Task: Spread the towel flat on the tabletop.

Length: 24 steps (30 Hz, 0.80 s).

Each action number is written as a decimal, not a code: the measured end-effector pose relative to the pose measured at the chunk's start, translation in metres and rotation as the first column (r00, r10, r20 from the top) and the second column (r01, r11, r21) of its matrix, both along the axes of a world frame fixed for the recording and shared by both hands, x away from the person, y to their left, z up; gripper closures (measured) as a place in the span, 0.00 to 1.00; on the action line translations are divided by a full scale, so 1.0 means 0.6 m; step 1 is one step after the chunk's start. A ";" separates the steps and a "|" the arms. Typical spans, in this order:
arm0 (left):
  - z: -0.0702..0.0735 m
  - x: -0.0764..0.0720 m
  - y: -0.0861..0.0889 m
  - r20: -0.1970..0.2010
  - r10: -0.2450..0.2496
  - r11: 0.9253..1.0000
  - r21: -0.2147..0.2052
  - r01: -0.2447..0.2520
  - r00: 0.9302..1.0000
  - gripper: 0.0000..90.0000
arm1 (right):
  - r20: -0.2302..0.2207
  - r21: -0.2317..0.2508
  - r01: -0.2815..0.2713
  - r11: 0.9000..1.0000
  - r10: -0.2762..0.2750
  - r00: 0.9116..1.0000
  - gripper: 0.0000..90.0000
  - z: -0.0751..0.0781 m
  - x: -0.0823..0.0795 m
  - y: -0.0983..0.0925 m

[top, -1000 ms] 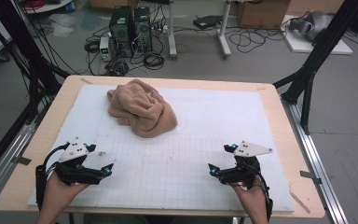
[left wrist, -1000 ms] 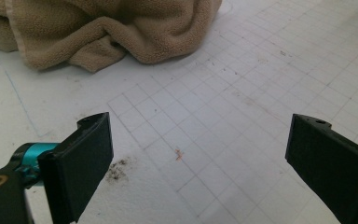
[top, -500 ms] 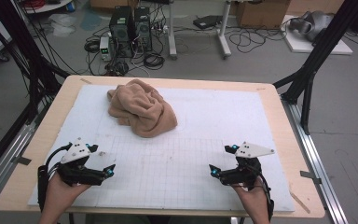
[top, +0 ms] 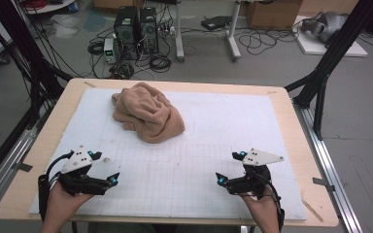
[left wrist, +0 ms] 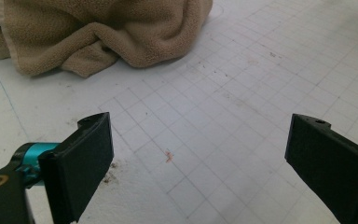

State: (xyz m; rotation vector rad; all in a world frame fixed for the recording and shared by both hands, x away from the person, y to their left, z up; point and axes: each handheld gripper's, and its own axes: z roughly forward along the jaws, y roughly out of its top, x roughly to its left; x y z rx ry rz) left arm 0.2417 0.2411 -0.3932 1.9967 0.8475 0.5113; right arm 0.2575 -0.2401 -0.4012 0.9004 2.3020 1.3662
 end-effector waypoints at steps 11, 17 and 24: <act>-0.001 -0.001 0.002 -0.001 0.005 1.000 0.002 -0.005 1.000 0.09 | 0.013 -0.001 -0.012 1.000 0.012 1.000 0.08 0.005 0.009 0.011; 0.000 -0.002 0.001 0.001 0.000 1.000 0.000 0.000 1.000 0.09 | 0.030 -0.014 -0.040 0.999 0.041 0.999 0.08 0.025 0.042 0.041; 0.004 -0.001 0.006 0.009 0.008 1.000 -0.007 -0.007 1.000 0.09 | 0.055 -0.023 -0.062 0.998 0.063 0.996 0.09 0.056 0.093 0.079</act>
